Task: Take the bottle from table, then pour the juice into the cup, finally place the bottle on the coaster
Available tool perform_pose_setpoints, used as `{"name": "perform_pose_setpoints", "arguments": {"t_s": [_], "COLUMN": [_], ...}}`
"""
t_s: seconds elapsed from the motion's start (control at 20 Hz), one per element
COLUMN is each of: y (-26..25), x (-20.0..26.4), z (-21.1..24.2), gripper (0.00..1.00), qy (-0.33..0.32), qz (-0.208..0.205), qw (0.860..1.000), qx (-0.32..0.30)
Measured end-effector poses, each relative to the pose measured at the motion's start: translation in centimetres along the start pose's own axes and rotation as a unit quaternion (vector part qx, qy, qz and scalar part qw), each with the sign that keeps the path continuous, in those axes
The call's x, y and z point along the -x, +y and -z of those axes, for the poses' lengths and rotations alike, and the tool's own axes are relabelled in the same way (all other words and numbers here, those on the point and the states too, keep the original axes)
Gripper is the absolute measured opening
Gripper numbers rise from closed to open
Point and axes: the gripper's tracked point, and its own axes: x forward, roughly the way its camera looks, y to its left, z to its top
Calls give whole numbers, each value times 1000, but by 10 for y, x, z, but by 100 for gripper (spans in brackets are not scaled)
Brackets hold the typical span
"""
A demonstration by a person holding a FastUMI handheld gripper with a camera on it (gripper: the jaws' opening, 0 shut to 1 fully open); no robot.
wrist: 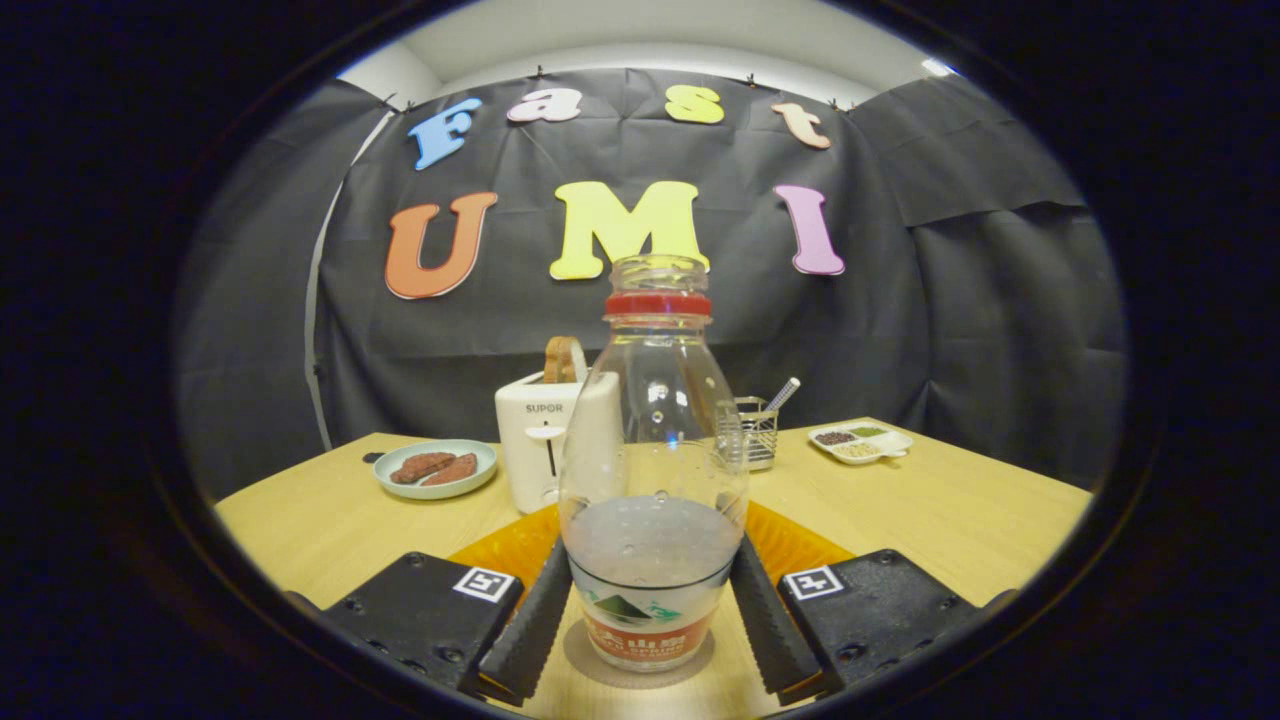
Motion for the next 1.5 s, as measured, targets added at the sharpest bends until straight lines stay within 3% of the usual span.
{"name": "perform_pose_setpoints", "arguments": {"t_s": [0.4, 0.65, 0.9, 1.5], "y": [3, -1, 0, 3], "x": [2, 6, 9, 71], "z": [-1, -8, -8, -100], "gripper": [85, 99, 100, 100], "qy": [-8, -17, -12, -46], "qz": [-8, -4, -15, -35], "qw": [1000, 1000, 1000, 998], "qx": [-3, -11, -22, -26]}}
